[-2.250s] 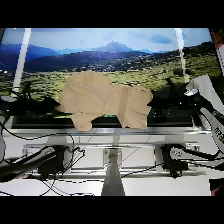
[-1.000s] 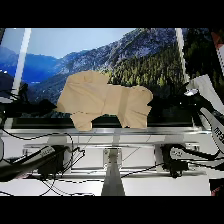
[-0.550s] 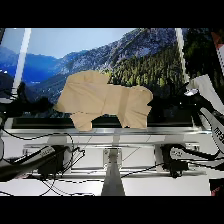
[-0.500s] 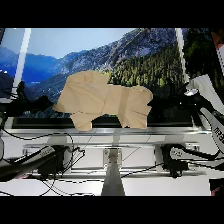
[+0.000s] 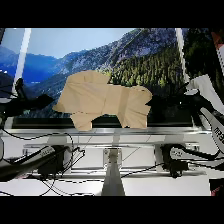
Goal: Fold the clothes and pants, and hang the long-sleeved shirts on hangers.
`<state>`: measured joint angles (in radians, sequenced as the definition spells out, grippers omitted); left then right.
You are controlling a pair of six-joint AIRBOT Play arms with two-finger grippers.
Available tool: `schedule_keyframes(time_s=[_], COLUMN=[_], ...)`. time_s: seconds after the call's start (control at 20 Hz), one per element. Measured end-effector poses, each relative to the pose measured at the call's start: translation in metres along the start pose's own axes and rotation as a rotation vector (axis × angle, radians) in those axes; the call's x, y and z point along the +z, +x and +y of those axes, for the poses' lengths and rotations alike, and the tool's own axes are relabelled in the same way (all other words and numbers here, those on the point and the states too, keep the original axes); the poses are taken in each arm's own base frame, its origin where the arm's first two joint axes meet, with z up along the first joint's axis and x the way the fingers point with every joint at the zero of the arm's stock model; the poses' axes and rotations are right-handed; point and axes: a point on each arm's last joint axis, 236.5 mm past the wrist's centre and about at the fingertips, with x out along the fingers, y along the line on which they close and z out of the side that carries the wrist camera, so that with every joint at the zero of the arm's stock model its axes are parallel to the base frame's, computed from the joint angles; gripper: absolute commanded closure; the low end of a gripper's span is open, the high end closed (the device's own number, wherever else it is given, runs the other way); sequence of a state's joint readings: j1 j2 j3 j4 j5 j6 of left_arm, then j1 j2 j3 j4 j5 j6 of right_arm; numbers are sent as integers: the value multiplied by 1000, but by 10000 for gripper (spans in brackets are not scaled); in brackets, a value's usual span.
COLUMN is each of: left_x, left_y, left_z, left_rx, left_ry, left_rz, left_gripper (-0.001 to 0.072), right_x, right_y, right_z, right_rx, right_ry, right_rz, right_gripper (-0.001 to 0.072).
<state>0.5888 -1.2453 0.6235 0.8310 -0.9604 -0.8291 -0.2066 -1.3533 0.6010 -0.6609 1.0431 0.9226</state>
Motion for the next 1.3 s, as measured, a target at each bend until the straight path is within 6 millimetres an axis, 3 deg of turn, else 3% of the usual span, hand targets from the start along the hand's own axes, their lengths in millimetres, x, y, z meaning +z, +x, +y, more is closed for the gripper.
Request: schedule_keyframes(time_s=[0.15,0.25,0.4,0.5,0.7,0.75,0.8,1.0,1.3], left_x=[-14,-22,-29,-33,-35,-35,-35,-32,-16], left_y=[-1,-1,-1,-2,-2,-2,-2,-1,-1], left_z=[2,1,0,0,-2,-2,-2,0,-9], left_rx=[7,3,1,0,-10,-11,-11,-4,-37], left_ry=[38,53,64,69,90,96,101,109,101], left_rz=[61,94,124,140,150,150,150,135,73], left_gripper=[109,220,255,363,366,419,575,689,691], right_x=[0,0,1,2,3,3,3,3,8], right_y=[0,0,0,0,0,0,0,0,-3], right_z=[1,1,0,-1,-1,-1,-1,-1,5], right_rx=[3,4,0,-2,-5,-5,-5,-6,12], right_ry=[1,2,2,2,2,2,2,2,-3], right_rz=[1,0,-6,-10,-13,-13,-14,-14,-19], right_gripper=[697,696,697,696,697,697,697,697,698])
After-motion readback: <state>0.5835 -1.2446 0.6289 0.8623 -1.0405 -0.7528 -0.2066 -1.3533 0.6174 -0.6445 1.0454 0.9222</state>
